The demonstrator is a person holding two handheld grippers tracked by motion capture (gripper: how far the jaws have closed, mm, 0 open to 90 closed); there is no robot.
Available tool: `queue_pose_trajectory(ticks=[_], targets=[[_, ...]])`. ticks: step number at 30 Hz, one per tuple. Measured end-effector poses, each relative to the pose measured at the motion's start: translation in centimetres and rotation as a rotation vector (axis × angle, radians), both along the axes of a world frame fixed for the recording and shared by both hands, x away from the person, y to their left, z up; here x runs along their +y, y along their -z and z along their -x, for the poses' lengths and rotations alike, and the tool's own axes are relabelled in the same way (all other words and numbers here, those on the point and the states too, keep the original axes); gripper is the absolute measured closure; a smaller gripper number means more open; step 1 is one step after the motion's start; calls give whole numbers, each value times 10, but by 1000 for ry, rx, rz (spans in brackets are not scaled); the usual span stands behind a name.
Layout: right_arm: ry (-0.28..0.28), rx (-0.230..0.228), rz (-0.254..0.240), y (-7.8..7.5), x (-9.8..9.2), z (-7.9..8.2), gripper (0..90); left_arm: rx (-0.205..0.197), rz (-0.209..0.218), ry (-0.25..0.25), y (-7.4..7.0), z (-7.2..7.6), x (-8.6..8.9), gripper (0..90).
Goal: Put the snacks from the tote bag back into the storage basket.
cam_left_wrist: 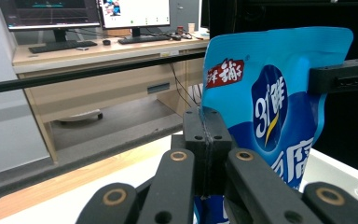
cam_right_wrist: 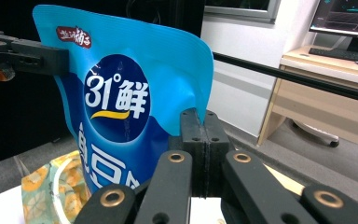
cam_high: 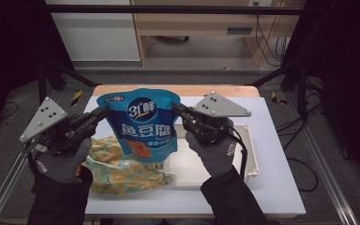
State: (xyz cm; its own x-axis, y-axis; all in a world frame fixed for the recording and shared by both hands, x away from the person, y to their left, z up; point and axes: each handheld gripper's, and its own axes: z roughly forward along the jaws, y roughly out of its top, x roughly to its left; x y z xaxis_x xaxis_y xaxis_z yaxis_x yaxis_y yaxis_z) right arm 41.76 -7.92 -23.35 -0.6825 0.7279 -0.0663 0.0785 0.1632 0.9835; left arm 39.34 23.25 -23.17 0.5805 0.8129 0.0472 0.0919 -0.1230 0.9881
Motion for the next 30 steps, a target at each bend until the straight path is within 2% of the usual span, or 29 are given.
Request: queue_pose_trajectory(ticks=[2,3,21,30], targets=[[2,-1,2,1,-3,0,900,-1,-1,4,1,-1,-3,900],[2,-1,4,1,-5,1,900,14,6,7,1,0,-5,900],[55,7,5,7,-37,3,900,24,0,60,8,-8,-36,900],[79,11,2,10,-54,7,900,11,-1,85,12,-12,-53,900]])
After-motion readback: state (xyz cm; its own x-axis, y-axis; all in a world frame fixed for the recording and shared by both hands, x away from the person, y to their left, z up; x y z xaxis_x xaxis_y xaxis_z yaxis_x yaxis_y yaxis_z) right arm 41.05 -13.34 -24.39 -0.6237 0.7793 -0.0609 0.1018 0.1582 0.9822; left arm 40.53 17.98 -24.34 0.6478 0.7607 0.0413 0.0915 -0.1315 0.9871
